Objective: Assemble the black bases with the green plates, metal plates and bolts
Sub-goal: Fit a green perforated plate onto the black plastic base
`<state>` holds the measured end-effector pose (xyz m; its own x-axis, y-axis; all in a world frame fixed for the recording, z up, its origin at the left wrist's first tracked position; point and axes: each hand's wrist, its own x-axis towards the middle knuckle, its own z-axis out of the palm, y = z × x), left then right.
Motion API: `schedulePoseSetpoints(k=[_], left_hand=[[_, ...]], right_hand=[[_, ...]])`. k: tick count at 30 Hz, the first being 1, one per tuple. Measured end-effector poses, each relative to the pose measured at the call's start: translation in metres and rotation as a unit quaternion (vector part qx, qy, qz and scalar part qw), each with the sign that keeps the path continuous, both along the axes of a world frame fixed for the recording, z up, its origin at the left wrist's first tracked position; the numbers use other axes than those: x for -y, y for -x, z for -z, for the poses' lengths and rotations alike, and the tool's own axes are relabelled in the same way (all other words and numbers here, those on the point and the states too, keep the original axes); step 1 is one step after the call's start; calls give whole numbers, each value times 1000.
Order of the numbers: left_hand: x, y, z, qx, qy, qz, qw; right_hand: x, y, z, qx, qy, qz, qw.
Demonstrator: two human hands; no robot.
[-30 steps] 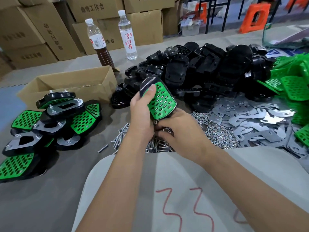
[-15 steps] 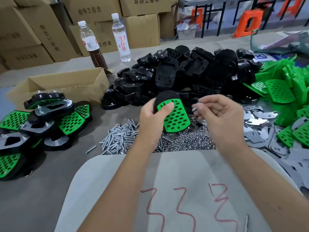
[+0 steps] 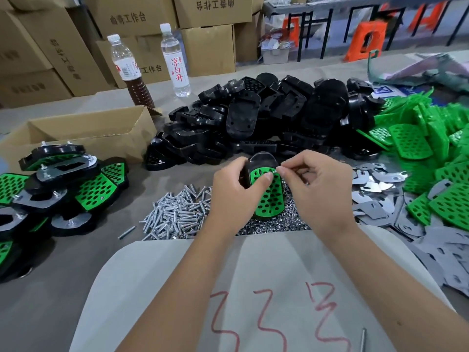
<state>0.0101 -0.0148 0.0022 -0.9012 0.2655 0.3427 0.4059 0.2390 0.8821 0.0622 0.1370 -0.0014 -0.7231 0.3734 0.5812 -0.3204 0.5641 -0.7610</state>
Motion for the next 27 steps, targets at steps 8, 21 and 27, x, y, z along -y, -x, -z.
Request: schedulePoseSetpoints(k=[8,21,27], left_hand=[[-2,-3,2,-72,-3,-16,997],[-3,-1,4,-126,10,-26,992],[-2,-1,6,-130,13,-25,991]], right_hand=[[6,0,3,7,-8,2,1000],[9,1,0,29,-15,-4,999],[4,2,2,44,20,-28,998]])
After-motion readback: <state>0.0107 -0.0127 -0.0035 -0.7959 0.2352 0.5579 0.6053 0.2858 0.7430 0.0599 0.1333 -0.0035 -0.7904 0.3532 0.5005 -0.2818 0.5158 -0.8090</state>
